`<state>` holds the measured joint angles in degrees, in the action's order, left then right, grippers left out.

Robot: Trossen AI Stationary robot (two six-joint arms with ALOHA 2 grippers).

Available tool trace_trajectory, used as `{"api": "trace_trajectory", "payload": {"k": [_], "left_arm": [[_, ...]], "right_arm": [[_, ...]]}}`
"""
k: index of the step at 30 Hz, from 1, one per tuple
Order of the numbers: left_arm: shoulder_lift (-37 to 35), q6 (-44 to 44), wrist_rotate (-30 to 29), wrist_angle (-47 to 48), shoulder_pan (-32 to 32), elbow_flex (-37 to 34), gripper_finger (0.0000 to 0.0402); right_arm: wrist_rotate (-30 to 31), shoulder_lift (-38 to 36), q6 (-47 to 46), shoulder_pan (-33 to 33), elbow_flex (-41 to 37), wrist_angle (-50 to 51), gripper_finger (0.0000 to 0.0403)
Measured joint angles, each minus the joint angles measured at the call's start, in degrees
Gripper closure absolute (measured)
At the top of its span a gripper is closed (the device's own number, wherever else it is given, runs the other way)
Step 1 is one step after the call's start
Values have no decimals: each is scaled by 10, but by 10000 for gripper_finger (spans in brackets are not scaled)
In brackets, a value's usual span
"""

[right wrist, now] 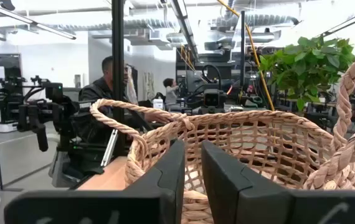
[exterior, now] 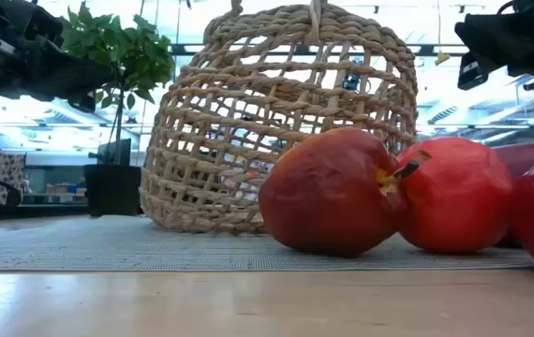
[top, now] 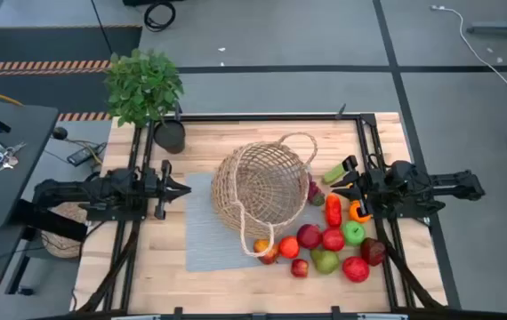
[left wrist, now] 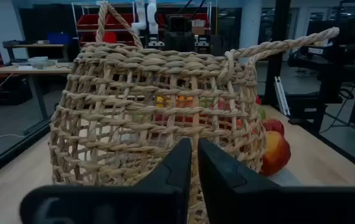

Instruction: Build produce basket

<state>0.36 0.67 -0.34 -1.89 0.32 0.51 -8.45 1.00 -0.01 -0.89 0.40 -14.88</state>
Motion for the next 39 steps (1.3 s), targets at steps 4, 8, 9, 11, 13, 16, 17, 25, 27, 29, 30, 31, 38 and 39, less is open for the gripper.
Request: {"api": "trace_trajectory", "payload": {"k": [4, 8, 9, 11, 13, 16, 17, 25, 27, 29, 30, 31, 38, 39], "left_arm": [[0, 0, 0, 0, 0, 0, 364], [0, 0, 0, 0, 0, 0, 370], [0, 0, 0, 0, 0, 0, 371], [0, 0, 0, 0, 0, 0, 373], [0, 0, 0, 0, 0, 0, 373], [0, 0, 0, 0, 0, 0, 371], [0, 0, 0, 0, 0, 0, 369], [0, 0, 0, 0, 0, 0, 372], [0, 0, 0, 0, 0, 0, 374], [0, 0, 0, 0, 0, 0, 376], [0, 0, 0, 0, 0, 0, 375], [0, 0, 0, 0, 0, 0, 375], [0, 0, 0, 0, 0, 0, 366], [0, 0, 0, 0, 0, 0, 366]], "right_arm": [[0, 0, 0, 0, 0, 0, 341], [0, 0, 0, 0, 0, 0, 341], [0, 0, 0, 0, 0, 0, 341], [0, 0, 0, 0, 0, 0, 341], [0, 0, 0, 0, 0, 0, 341], [0, 0, 0, 0, 0, 0, 341], [0, 0, 0, 0, 0, 0, 341], [0, 0, 0, 0, 0, 0, 341], [0, 0, 0, 0, 0, 0, 341], [0, 0, 0, 0, 0, 0, 341], [0, 0, 0, 0, 0, 0, 341], [0, 0, 0, 0, 0, 0, 341], [0, 0, 0, 0, 0, 0, 341], [0, 0, 0, 0, 0, 0, 341]]}}
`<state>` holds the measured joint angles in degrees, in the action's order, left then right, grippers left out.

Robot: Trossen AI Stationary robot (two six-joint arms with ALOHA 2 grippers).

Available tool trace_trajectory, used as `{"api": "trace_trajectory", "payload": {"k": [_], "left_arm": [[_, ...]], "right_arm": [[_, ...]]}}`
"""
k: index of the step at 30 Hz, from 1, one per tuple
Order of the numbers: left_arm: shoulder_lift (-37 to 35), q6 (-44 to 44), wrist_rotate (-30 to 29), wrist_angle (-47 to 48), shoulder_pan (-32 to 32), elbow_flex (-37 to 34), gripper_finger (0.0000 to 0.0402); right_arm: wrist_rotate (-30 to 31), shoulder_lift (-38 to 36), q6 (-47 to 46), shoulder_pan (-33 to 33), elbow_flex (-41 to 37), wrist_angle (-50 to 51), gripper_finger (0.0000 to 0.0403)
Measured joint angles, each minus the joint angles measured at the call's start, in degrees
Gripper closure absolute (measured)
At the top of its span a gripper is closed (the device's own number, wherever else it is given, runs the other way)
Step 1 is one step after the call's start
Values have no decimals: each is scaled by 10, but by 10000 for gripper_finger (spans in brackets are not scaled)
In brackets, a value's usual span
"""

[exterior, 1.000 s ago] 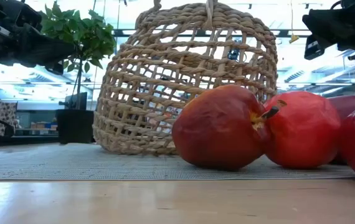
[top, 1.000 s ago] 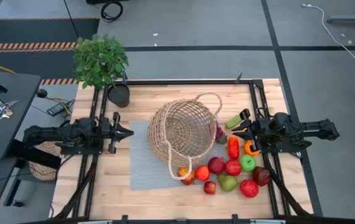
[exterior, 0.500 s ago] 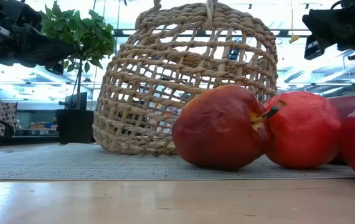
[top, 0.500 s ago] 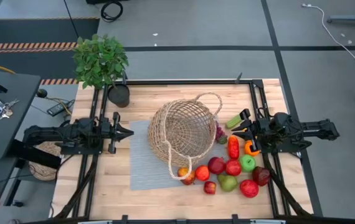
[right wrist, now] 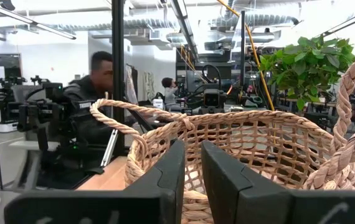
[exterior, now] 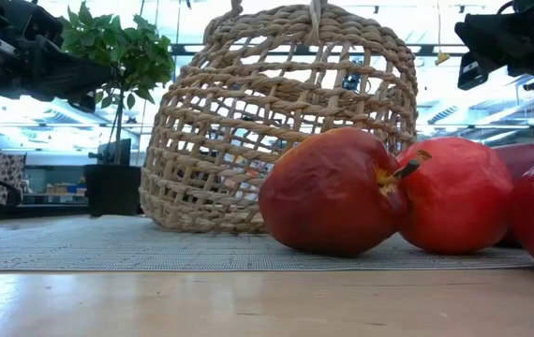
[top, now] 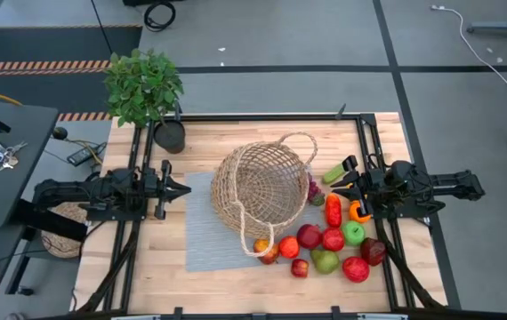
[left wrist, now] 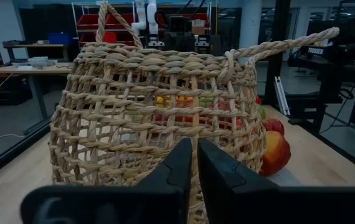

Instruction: Build produce basket

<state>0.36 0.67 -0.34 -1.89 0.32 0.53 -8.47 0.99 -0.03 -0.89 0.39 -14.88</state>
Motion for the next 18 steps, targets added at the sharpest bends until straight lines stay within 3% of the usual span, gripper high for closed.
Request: {"api": "trace_trajectory", "payload": {"k": [18], "left_arm": [[0, 0, 0, 0, 0, 0, 366]], "right_arm": [[0, 0, 0, 0, 0, 0, 341]]}}
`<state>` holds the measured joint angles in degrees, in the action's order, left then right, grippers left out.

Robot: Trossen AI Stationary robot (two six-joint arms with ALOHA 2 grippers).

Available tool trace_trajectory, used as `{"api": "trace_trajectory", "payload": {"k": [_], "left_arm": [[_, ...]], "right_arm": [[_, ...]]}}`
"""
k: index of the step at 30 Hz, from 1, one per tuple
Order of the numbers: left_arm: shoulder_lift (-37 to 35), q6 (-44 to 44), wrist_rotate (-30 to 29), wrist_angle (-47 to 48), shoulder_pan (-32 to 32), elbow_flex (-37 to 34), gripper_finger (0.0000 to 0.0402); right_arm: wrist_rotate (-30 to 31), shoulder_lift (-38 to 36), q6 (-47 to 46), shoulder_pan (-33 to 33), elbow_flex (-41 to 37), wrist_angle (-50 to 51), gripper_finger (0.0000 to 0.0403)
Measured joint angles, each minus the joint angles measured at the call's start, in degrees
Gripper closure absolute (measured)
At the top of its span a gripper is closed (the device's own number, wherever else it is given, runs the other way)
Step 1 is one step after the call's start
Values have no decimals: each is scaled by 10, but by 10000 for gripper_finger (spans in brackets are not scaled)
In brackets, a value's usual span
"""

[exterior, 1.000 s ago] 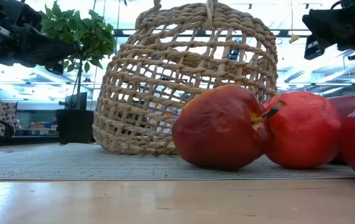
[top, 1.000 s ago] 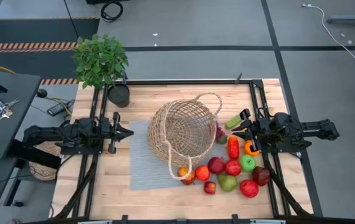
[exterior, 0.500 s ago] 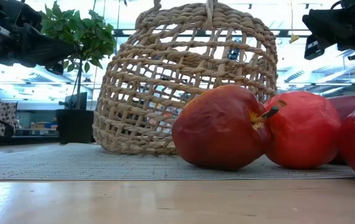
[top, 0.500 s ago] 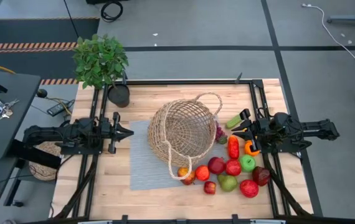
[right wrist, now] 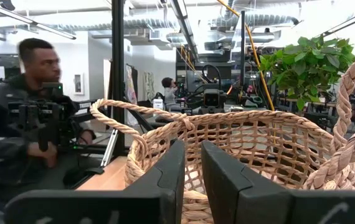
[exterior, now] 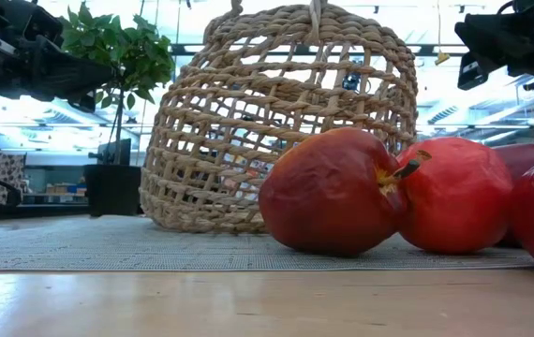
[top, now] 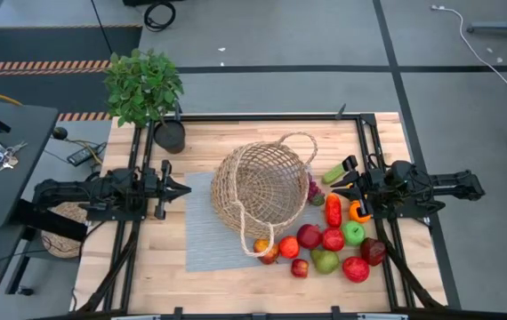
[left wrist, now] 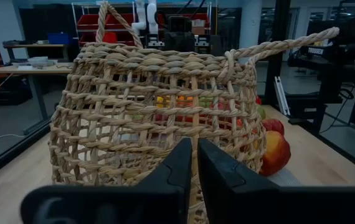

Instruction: Build produce basket

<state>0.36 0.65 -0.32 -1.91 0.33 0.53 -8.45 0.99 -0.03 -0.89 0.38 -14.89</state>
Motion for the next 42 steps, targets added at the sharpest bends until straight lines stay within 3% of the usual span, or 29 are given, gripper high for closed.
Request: {"api": "trace_trajectory", "payload": {"k": [35, 37, 42], "left_arm": [[0, -1, 0, -3, 0, 0, 366], [0, -35, 3, -5, 0, 0, 368], [0, -243, 6, -17, 0, 0, 373]], "right_arm": [[0, 0, 0, 0, 0, 0, 341], [0, 0, 0, 0, 0, 0, 341], [0, 0, 0, 0, 0, 0, 341]]}}
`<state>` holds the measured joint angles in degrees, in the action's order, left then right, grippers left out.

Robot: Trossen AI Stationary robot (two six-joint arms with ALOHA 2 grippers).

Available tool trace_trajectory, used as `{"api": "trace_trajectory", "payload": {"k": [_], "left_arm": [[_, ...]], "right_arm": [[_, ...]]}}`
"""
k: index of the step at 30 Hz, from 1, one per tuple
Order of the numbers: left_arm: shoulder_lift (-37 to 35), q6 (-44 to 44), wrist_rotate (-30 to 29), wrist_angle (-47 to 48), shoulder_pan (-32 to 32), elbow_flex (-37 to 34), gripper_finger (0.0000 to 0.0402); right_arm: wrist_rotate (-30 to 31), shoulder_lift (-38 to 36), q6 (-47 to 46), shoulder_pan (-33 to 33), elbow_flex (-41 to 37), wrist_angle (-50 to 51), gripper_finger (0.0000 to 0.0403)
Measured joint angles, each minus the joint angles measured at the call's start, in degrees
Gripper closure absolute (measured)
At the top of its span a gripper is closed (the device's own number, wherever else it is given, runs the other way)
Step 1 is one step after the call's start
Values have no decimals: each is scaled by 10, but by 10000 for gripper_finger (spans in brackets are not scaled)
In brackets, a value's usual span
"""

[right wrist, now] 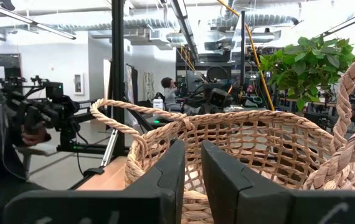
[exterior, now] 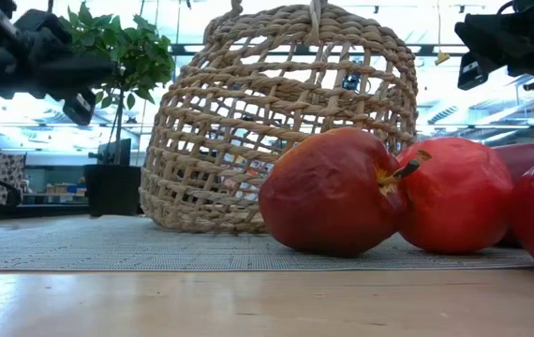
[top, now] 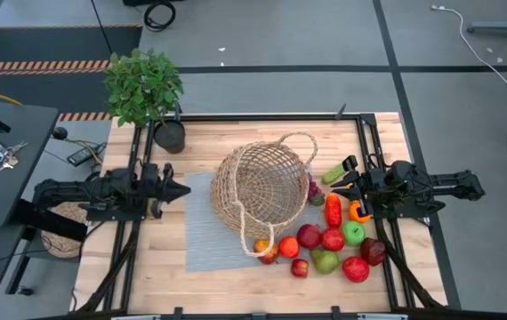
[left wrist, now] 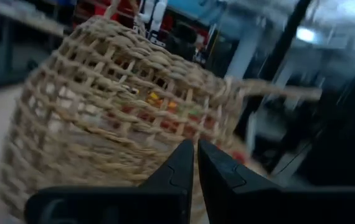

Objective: Build produce basket
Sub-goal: Put the red apple into the brown basket

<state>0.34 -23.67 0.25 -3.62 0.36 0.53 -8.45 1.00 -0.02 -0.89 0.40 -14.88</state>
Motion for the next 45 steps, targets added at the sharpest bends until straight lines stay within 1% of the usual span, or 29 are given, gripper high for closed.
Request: {"api": "trace_trajectory", "payload": {"k": [3, 5, 6, 8, 10, 13, 15, 17, 19, 21, 24, 31, 37, 41, 45], "left_arm": [[0, -79, 0, 1, 0, 0, 370], [0, -116, 5, 2, 0, 0, 368], [0, -120, 15, 2, 0, 0, 368], [0, -119, 58, -9, 0, 0, 369], [0, -112, 106, -50, 3, 0, 374], [0, -73, 182, -163, 16, 0, 383], [0, -41, 195, -234, 25, 0, 387], [0, 1, 175, -274, 32, 0, 389], [1, 32, 128, -268, 37, 0, 389], [12, 44, 83, -262, 43, 0, 389], [47, 54, 62, -271, 55, 4, 390], [180, 79, 59, -268, 90, 76, 389], [303, 121, 69, -232, 147, 133, 386], [383, 124, 34, -231, 197, 160, 370], [466, 143, -30, -224, 249, 197, 346]], "right_arm": [[0, 0, 0, 0, 0, 0, 341], [0, 0, 0, 0, 0, 0, 341], [0, 0, 0, 0, 0, 0, 341], [0, 0, 0, 0, 0, 0, 341], [0, 0, 0, 0, 0, 0, 341], [0, 0, 0, 0, 0, 0, 341], [0, 0, 0, 0, 0, 0, 341], [0, 0, 0, 0, 0, 0, 341], [0, 0, 0, 0, 0, 0, 341], [0, 0, 0, 0, 0, 0, 341], [0, 0, 0, 0, 0, 0, 341], [0, 0, 0, 0, 0, 0, 341], [0, 0, 0, 0, 0, 0, 341], [0, 0, 0, 0, 0, 0, 341], [0, 0, 0, 0, 0, 0, 341]]}}
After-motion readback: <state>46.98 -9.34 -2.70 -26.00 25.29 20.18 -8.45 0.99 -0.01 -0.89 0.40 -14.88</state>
